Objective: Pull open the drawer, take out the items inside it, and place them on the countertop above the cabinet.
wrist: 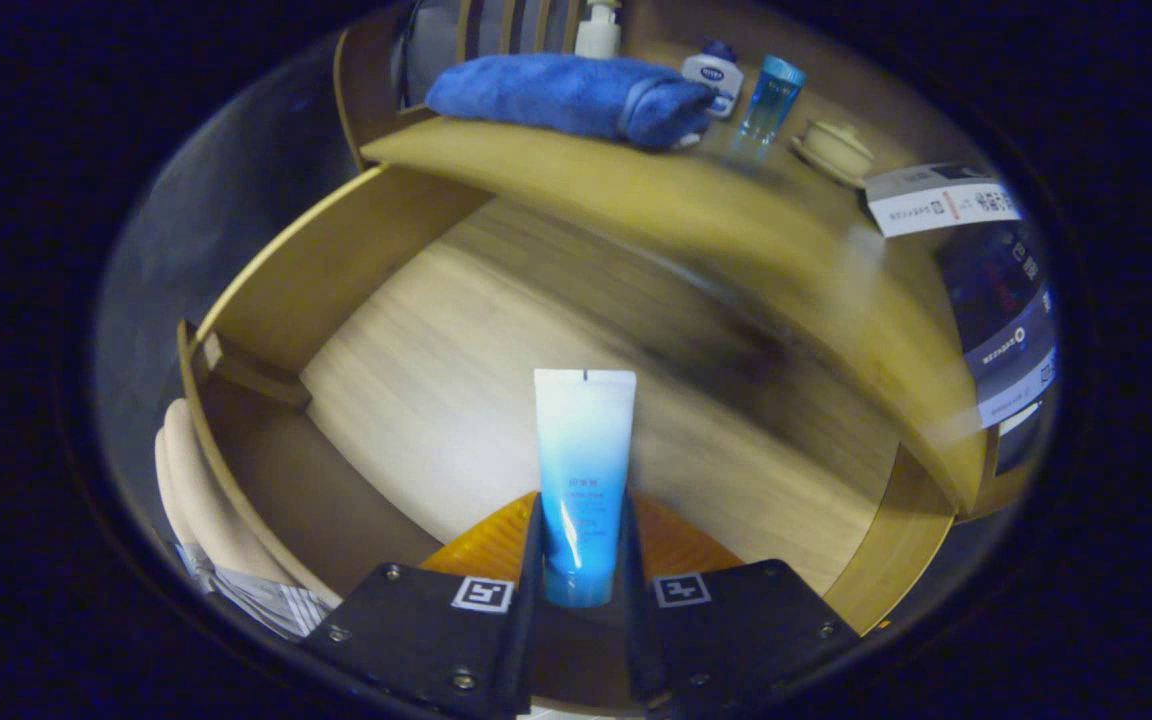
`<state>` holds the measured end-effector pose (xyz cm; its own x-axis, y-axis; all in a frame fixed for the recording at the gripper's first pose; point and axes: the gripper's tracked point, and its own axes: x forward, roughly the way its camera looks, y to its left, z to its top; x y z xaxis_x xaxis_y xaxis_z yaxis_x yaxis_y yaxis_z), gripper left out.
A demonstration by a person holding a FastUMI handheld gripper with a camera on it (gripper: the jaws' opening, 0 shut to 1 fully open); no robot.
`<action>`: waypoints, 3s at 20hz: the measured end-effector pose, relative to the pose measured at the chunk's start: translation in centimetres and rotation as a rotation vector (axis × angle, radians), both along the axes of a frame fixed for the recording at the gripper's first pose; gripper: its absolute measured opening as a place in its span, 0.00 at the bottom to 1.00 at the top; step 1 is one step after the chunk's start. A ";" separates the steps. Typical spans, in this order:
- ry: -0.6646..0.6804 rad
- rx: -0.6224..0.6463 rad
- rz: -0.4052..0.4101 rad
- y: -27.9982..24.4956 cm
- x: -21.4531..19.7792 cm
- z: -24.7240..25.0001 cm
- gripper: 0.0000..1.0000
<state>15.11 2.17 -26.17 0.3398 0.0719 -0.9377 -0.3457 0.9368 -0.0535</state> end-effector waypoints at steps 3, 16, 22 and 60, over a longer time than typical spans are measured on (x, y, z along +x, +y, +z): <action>-0.061 0.033 -0.002 0.1 0.3 2.4 0.36; -0.303 0.112 -0.087 -0.5 4.7 9.4 0.36; -0.310 0.111 -0.153 -1.0 7.9 8.3 0.36; -0.871 -0.089 -0.210 -2.1 16.2 17.3 0.70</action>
<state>31.30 0.04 -8.85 0.9307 -0.1327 -0.3409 0.0294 0.9560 -0.2917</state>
